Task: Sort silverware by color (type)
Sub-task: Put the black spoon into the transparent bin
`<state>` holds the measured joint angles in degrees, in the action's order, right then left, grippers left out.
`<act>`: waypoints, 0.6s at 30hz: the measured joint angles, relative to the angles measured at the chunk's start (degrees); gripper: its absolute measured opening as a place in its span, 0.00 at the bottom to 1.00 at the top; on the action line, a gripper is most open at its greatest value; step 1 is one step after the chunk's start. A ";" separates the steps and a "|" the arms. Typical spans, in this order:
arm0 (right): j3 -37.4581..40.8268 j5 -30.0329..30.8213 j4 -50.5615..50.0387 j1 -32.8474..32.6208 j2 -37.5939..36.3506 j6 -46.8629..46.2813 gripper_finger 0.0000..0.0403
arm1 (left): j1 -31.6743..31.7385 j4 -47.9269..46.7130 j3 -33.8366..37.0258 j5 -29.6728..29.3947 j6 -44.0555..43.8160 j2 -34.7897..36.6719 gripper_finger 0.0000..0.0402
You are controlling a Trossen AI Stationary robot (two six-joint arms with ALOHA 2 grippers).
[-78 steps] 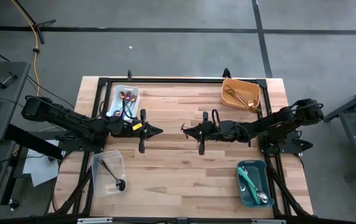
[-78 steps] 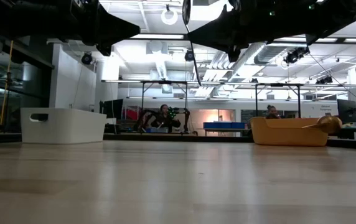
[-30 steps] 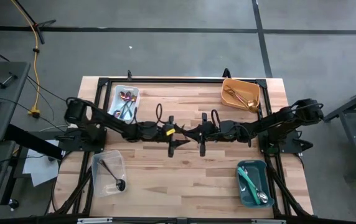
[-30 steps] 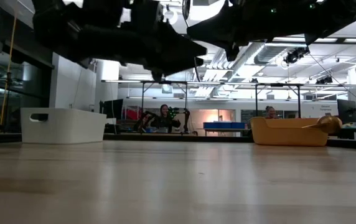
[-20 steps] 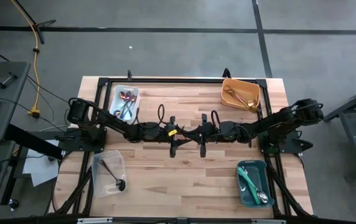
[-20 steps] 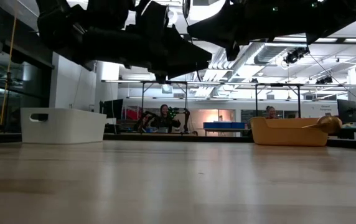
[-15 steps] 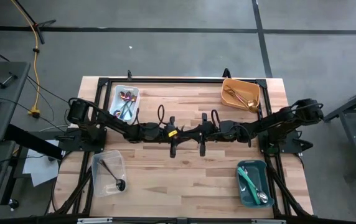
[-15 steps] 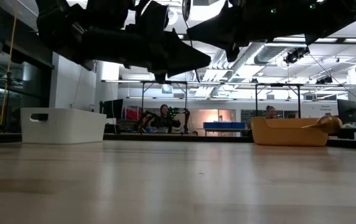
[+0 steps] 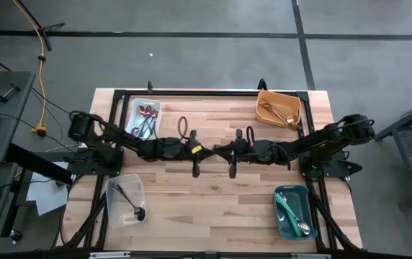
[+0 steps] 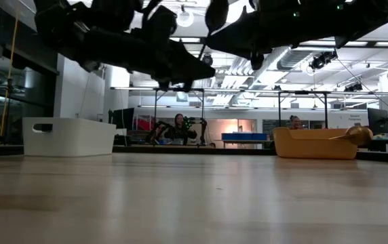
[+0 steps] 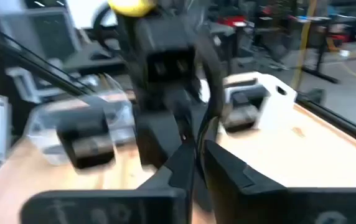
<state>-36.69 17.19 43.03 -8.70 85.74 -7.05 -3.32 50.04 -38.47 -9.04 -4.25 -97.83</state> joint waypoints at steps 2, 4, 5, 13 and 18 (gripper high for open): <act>0.00 2.83 -1.65 -0.24 -0.66 -0.01 0.11 | 0.01 0.03 2.74 -1.79 0.76 3.24 0.00; 0.00 6.16 -3.85 -0.76 -1.50 0.04 0.17 | -0.04 0.21 5.67 -4.81 1.37 6.72 0.00; 0.04 7.67 -4.31 -1.06 -1.89 0.28 0.19 | -0.04 0.10 7.51 -6.24 1.38 8.84 0.00; 0.01 10.97 -7.46 -3.41 -5.79 3.06 0.33 | -0.06 6.32 19.65 -11.16 1.37 24.64 0.00; 0.02 11.14 -9.95 -3.49 -6.48 3.06 0.35 | -0.06 10.38 24.13 -11.86 0.81 29.73 0.00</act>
<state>-36.67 28.33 33.08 -12.19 79.26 -3.99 -3.38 60.42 -14.34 -20.90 -3.44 -68.10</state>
